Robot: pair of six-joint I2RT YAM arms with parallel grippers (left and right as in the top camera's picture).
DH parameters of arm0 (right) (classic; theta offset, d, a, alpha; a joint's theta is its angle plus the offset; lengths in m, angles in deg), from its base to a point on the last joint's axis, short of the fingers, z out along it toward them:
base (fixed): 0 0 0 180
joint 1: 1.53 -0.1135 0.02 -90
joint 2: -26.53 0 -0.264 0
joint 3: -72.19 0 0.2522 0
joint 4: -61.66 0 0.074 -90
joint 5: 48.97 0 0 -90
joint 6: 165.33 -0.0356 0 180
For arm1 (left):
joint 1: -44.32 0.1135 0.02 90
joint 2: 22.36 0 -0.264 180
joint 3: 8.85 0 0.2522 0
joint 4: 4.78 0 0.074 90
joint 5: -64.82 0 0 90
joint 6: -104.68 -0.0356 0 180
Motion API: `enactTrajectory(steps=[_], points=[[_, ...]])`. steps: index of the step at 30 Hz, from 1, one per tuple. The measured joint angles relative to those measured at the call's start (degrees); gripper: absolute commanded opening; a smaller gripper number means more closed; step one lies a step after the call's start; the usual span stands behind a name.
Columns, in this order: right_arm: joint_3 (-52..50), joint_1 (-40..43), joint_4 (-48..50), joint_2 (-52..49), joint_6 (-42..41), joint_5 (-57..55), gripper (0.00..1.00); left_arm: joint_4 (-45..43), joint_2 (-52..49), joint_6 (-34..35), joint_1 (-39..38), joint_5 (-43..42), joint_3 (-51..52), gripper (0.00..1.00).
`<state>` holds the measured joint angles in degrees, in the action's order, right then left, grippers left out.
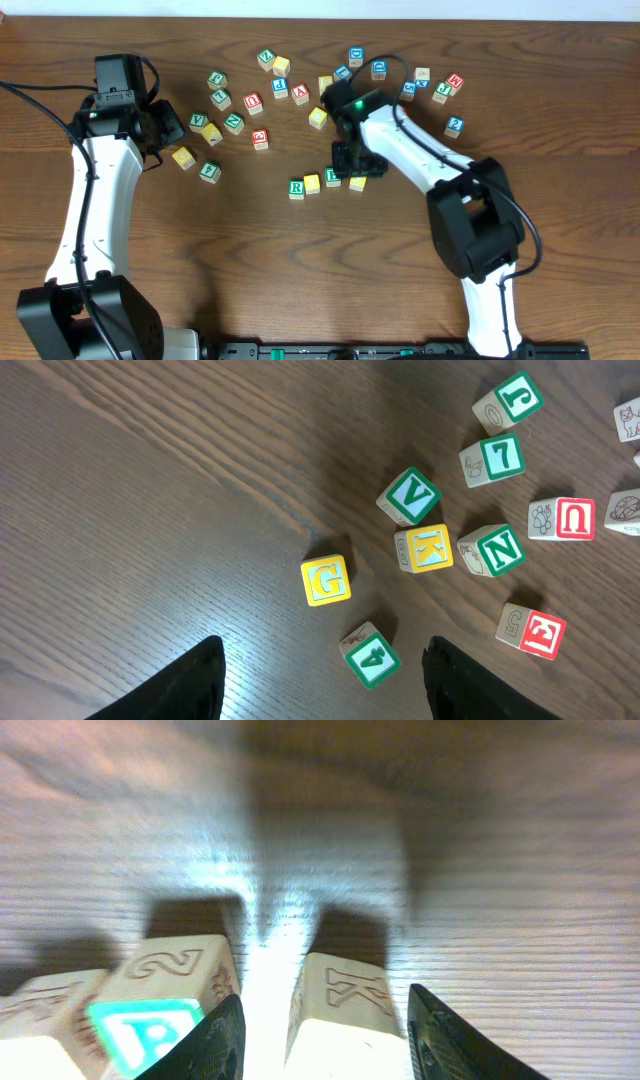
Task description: Spell out ROBOT
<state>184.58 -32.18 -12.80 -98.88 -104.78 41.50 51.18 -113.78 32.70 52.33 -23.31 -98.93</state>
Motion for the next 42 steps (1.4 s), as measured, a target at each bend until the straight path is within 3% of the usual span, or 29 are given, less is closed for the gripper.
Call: enactTrajectory(steps=[13,22,28,42], points=[[3.28,10.19,6.93,9.2,1.49,-1.11,0.49,-0.07,0.0,-0.02,0.0,0.0,0.0,0.63],[3.28,10.84,20.35,9.11,4.04,-1.36,0.5,-1.09,0.0,-0.02,0.0,-0.02,0.0,0.63],[3.34,8.74,27.71,5.66,4.94,-3.19,0.52,-1.6,-0.66,0.0,0.0,-0.02,0.0,0.63],[3.32,8.24,31.91,-4.83,5.05,-4.15,0.48,-2.16,-2.62,-0.02,-0.02,-0.02,0.0,0.63]])
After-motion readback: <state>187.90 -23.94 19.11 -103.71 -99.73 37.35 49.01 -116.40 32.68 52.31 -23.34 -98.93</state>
